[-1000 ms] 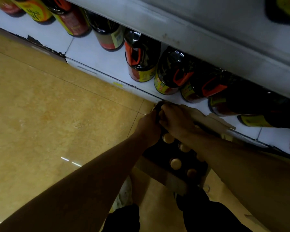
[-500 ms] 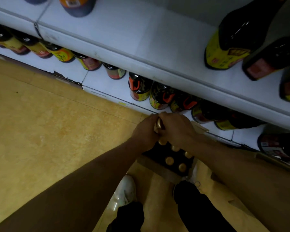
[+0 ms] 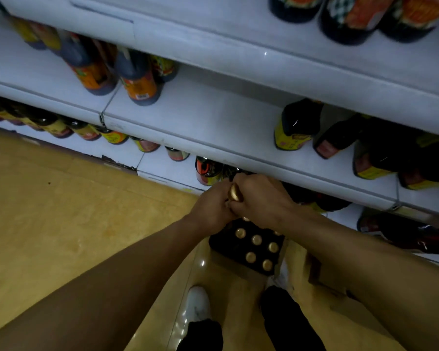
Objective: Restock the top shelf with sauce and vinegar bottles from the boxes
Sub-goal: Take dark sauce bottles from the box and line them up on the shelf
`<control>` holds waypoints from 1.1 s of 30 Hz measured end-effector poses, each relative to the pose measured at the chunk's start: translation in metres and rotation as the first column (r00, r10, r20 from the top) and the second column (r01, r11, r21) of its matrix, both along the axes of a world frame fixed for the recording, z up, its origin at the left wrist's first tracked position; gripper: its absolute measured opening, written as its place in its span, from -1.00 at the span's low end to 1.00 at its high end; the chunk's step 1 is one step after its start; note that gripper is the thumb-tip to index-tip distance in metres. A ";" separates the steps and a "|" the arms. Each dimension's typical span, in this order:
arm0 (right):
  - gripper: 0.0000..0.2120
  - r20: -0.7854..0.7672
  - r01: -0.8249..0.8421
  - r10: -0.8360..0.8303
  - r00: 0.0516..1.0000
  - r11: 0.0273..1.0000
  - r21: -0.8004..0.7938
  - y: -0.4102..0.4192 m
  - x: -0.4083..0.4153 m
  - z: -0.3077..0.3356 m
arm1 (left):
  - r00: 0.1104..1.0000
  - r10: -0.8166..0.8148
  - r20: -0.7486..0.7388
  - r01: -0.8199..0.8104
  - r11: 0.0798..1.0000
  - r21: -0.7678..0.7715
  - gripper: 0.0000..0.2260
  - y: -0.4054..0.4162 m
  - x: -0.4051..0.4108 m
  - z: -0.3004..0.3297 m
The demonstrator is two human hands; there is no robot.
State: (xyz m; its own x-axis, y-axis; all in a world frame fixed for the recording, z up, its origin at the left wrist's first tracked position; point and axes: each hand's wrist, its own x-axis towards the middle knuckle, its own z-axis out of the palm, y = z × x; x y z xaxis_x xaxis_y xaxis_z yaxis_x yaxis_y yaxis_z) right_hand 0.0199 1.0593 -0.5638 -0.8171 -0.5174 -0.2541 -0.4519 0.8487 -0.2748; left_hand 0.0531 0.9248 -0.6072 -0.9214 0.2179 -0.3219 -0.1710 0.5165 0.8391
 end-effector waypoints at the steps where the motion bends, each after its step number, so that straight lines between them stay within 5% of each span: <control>1: -0.70 -0.012 -0.001 0.001 1.000 1.000 -0.005 0.000 0.001 0.009 | 1.000 0.001 -0.001 -0.001 1.000 0.007 -0.64 0.000 0.001 0.008; 15: -0.69 -0.210 0.054 -0.062 0.976 0.998 -0.043 -0.011 0.004 0.193 | 0.987 -0.043 -0.154 0.056 0.995 0.084 -0.63 -0.017 -0.007 0.170; 33: -0.57 -0.395 0.140 -0.260 0.881 0.942 -0.306 0.003 -0.017 0.431 | 0.898 -0.112 -0.426 0.179 0.976 0.120 -0.83 -0.014 -0.058 0.405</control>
